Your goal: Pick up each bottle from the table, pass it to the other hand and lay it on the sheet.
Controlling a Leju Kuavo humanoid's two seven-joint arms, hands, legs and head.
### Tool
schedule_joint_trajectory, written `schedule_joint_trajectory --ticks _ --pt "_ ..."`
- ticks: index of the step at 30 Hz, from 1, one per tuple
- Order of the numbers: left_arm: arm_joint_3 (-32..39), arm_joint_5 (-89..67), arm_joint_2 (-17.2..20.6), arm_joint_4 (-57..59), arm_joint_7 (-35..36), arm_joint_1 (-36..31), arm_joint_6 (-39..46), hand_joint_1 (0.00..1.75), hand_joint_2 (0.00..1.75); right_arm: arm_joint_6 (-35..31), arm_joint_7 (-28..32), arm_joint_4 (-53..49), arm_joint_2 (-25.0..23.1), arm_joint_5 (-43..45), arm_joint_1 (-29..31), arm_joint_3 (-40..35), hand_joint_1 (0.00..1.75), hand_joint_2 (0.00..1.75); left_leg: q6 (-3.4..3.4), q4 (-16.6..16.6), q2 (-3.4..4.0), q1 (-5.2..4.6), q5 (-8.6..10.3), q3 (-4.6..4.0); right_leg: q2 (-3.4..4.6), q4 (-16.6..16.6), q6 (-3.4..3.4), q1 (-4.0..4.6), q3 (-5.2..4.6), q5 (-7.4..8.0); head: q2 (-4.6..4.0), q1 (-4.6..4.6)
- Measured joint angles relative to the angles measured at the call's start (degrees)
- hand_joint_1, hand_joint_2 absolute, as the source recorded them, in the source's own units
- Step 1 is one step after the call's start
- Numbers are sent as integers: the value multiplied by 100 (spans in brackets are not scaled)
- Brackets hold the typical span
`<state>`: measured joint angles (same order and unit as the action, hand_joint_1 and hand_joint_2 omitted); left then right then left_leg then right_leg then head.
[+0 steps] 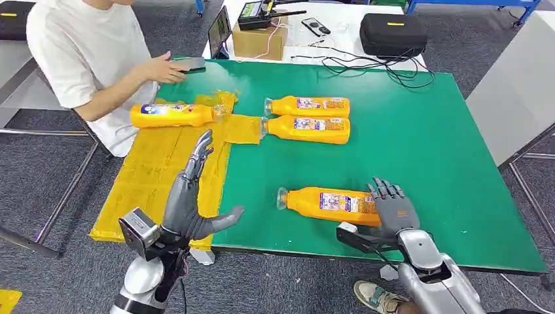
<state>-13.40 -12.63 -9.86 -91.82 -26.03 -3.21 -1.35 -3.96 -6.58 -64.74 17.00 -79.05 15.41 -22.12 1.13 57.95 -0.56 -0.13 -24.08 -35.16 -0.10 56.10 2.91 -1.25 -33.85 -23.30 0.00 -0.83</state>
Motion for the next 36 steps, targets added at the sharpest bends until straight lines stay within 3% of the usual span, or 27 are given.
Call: schedule_joint_trajectory --ticks 1,2,5,10,14,24,30,36 --pt "0 4 0 15 0 -16 0 0 175 -7 120 61 -4 87 53 4 166 175 0 0 2 0 0 0 0 0 0 0 0 0 0 0" --pt "0 41 0 37 0 -36 -2 0 175 -63 276 148 -15 209 111 13 175 175 0 0 3 0 0 0 1 0 0 0 0 1 0 2" --pt "2 225 0 177 -22 -141 -57 0 175 -190 702 540 -127 540 287 22 175 175 1 0 7 0 1 0 2 0 6 0 -1 7 0 2" --pt "-39 194 0 269 -68 -158 -105 0 175 -252 800 1259 -376 826 501 20 175 175 0 0 19 5 0 17 11 0 7 6 8 8 0 0" --pt "-105 332 0 295 -26 -114 -149 0 175 -457 1356 1857 -507 1367 724 50 175 175 -5 -1 34 5 -8 33 30 -2 5 5 13 6 0 2" --pt "-168 547 42 369 -227 -102 -177 0 175 -170 2453 2229 -492 2757 905 271 175 175 -5 -1 34 5 -6 54 33 -3 5 5 33 11 0 2" --pt "-192 1201 -26 431 -254 0 -293 0 175 -284 3163 1883 -662 3828 514 575 175 175 -6 -1 33 5 -6 38 32 0 7 6 27 8 0 0" --pt "-225 1784 -206 415 -245 383 -113 0 175 -573 3355 915 -942 4424 -208 927 175 175 -6 -1 6 5 -6 -15 16 2 8 5 -12 4 0 0"
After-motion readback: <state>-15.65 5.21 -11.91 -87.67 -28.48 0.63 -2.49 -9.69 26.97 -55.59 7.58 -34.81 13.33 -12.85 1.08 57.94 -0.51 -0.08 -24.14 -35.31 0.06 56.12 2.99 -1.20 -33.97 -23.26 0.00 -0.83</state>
